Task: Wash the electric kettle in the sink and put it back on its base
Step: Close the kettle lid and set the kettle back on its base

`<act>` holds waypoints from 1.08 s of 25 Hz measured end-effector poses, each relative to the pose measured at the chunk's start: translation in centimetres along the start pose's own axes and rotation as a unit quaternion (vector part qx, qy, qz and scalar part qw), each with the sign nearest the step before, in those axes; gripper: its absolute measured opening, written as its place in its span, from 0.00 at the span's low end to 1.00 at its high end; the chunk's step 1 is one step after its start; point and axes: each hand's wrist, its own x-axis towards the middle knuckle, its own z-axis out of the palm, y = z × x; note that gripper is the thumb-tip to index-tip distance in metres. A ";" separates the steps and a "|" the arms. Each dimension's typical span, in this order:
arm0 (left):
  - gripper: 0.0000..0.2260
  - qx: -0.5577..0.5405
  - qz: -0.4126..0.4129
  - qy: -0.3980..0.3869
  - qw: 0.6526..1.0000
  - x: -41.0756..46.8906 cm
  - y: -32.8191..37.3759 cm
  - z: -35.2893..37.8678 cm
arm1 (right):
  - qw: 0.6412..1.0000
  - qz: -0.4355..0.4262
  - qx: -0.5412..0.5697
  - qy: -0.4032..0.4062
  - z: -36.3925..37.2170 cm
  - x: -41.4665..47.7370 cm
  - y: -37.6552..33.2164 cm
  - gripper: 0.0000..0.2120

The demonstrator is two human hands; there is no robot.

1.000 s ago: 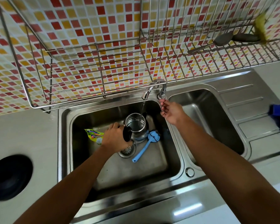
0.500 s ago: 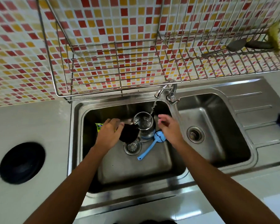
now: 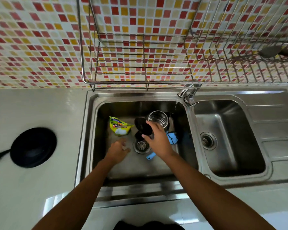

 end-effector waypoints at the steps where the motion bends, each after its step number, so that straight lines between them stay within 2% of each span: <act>1: 0.22 -0.006 0.005 -0.008 1.000 0.5 0.4 0.5 | 1.000 0.000 0.005 0.010 -0.4 0.2 0.0 0.26; 4: 0.30 -0.062 0.030 -0.028 0.997 3.1 0.6 3.0 | 0.999 0.037 0.024 0.020 -1.9 0.9 0.1 0.22; 6: 0.25 -0.084 0.040 -0.028 0.995 4.4 1.6 4.0 | 0.995 0.066 0.069 0.018 -3.0 1.4 -0.1 0.19; 8: 0.17 -0.051 0.051 -0.022 0.997 3.9 3.7 3.6 | 0.991 0.070 0.108 0.021 -3.7 1.4 -0.2 0.17; 10: 0.14 -0.024 0.106 0.003 0.994 2.8 4.9 3.3 | 0.990 0.059 0.128 0.025 -4.9 0.7 -0.4 0.17; 13: 0.14 -0.076 0.188 -0.008 0.979 -0.2 5.8 2.3 | 0.982 0.050 0.179 0.022 -7.9 -0.9 -0.6 0.19; 15: 0.12 -0.136 0.162 -0.043 0.976 -1.7 7.3 1.8 | 0.978 0.041 0.205 0.005 -9.4 -1.1 -1.2 0.20; 17: 0.09 -0.194 0.106 -0.030 0.975 -2.6 8.6 1.3 | 0.978 0.024 0.207 -0.009 -9.2 -0.4 -2.5 0.18; 19: 0.12 -0.156 0.110 0.061 0.980 -3.2 8.7 0.2 | 0.977 0.005 0.212 -0.016 -8.1 -0.2 -4.2 0.19; 21: 0.13 -0.087 0.142 0.108 0.980 -4.3 7.7 -1.7 | 0.972 0.000 0.232 -0.022 -7.6 -1.0 -5.1 0.19; 24: 0.11 -0.021 0.171 0.114 0.978 -6.3 7.1 -3.3 | 0.959 0.014 0.282 -0.035 -8.7 -2.7 -5.6 0.19; 27: 0.11 -0.030 0.174 0.106 0.979 -7.0 8.4 -3.5 | 0.948 0.028 0.316 -0.019 -9.5 -2.9 -6.3 0.18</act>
